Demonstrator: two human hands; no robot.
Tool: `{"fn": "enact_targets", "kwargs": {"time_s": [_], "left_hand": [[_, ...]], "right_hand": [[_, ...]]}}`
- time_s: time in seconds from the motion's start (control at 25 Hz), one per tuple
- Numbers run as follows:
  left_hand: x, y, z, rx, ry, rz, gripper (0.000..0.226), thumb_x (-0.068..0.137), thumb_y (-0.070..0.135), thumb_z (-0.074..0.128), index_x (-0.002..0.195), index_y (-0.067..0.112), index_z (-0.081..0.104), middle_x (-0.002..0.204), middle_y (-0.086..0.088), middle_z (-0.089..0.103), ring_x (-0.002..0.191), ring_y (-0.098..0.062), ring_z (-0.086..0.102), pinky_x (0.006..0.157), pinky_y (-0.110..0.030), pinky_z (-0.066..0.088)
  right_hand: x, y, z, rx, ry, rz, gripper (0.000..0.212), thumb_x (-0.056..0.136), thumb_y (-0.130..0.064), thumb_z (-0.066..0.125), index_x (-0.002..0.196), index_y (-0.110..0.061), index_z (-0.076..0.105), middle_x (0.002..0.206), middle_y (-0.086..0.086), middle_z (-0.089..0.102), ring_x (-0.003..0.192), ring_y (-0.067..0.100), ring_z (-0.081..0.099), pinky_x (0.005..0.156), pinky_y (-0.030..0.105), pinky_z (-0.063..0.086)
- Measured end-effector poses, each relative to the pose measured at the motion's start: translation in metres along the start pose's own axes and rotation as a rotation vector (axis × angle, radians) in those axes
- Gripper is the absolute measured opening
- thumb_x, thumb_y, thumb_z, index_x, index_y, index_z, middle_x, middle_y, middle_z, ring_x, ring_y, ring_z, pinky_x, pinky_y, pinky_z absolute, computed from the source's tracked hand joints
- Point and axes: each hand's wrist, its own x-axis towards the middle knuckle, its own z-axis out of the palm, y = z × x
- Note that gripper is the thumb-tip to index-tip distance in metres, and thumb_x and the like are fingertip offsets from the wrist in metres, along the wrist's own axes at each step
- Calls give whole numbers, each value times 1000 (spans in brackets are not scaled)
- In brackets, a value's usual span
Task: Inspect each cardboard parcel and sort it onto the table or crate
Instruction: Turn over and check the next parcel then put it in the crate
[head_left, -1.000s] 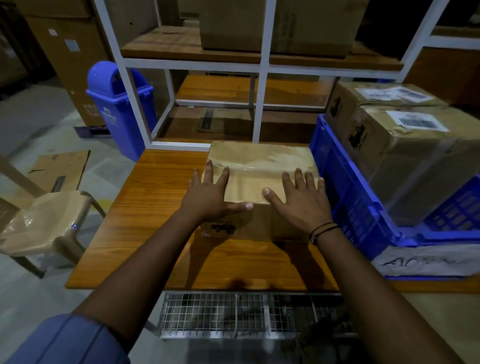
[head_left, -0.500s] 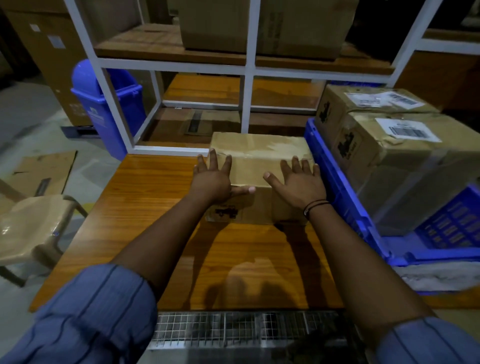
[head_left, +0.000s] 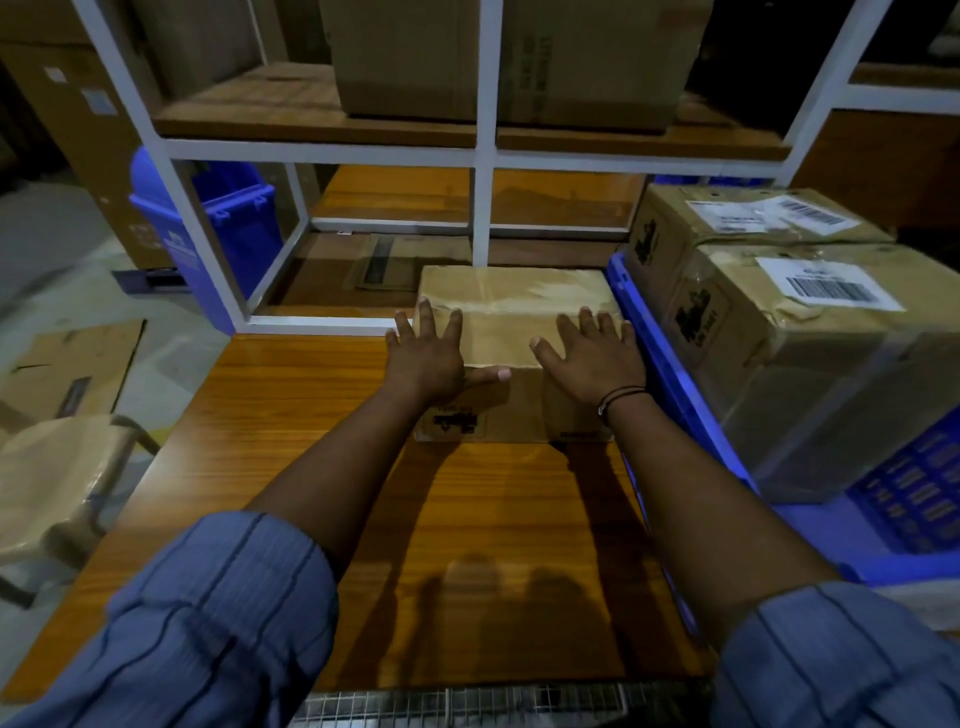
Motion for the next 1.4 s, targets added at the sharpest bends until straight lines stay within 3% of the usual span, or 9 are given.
{"fn": "enact_targets", "kwargs": {"time_s": [0.24,0.36,0.48,0.6,0.68,0.76,0.96,1.16,1.4], "left_hand": [[4,1,2,35,47,-2,135,58,102,17,167,25,0,171,-22,-11,155,-54,-3,123,-66,10],[-1,8,-3,55,41,-38,127,68,101,28,167,26,2,172,-21,-11,154,-55,-10,119,-73,2],[-23,20,9,14,194,-70,103,85,89,37,165,27,14,172,-21,-7,154,-55,-10,119,-72,-3],[-69,36,68,-61,510,124,80,101,52,55,165,18,21,168,-21,8,157,-48,6,125,-67,6],[-83,34,94,-90,613,204,77,105,35,53,167,15,11,170,-19,8,159,-42,-1,127,-61,4],[-78,27,84,-60,556,213,77,107,35,50,167,16,6,172,-17,9,159,-41,-5,127,-59,5],[-83,20,48,-1,274,200,85,106,44,44,165,25,-14,173,-7,-16,158,-35,-18,129,-54,4],[-138,11,45,-319,458,39,75,107,47,41,167,25,1,174,-11,6,159,-35,12,125,-49,22],[-236,-42,93,-250,471,-208,67,103,58,35,163,27,30,171,-7,24,156,-36,23,123,-53,25]], "right_hand": [[8,2,9,-22,100,-5,75,101,-69,22,161,-25,32,170,10,26,156,35,21,125,57,13],[7,0,9,-27,116,23,72,100,-61,20,158,-23,39,167,14,31,154,38,25,124,59,16],[-22,-20,20,29,330,134,66,102,-50,24,146,-12,54,154,25,46,145,44,37,120,61,25],[-70,-36,59,19,410,54,68,108,-50,29,160,-7,28,163,26,29,155,43,18,127,60,9],[-87,-31,72,-30,393,-6,76,108,-51,31,166,-9,6,172,20,3,159,39,-4,128,56,-2],[-84,-26,67,-27,358,-16,79,107,-50,33,166,-11,-3,173,18,-9,159,38,-11,128,57,1],[-87,-31,50,41,208,-6,89,103,-56,37,165,-12,-11,170,18,-23,157,38,-20,128,57,0],[-112,-42,30,205,168,-108,80,104,-55,39,166,-13,10,173,15,-10,158,42,-11,127,58,-1],[-164,-106,52,333,100,-356,69,103,-49,50,161,-18,31,172,12,15,159,38,8,126,55,17]]}}
